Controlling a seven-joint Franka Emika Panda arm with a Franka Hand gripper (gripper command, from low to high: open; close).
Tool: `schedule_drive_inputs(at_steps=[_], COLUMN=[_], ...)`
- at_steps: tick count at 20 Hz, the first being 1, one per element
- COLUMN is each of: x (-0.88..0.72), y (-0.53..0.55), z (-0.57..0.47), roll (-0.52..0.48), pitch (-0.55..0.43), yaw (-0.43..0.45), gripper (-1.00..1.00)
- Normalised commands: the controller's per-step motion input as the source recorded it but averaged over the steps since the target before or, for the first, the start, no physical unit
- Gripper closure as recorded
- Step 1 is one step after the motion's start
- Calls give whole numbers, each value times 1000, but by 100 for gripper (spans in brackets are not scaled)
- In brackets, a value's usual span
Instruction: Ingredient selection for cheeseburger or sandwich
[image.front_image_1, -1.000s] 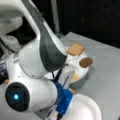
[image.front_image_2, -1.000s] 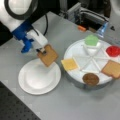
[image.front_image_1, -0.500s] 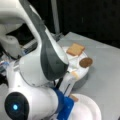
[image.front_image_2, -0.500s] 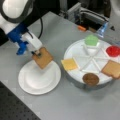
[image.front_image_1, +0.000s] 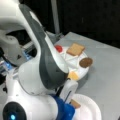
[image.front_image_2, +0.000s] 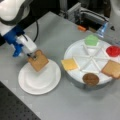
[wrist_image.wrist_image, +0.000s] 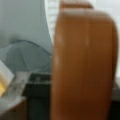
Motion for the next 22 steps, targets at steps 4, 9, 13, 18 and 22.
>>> schedule_drive_inputs(at_steps=[4,9,13,18,22], x=[458,376,343,326,325], y=[-122,-113,-133,-143,-154], z=[-173,-70,-14,-44,-83], roll=[262,238,222,226,232], pitch=[-21,-46,-85,-81,-115], yaw=[146,173,177,151,158], gripper=[100,100,100,100,100])
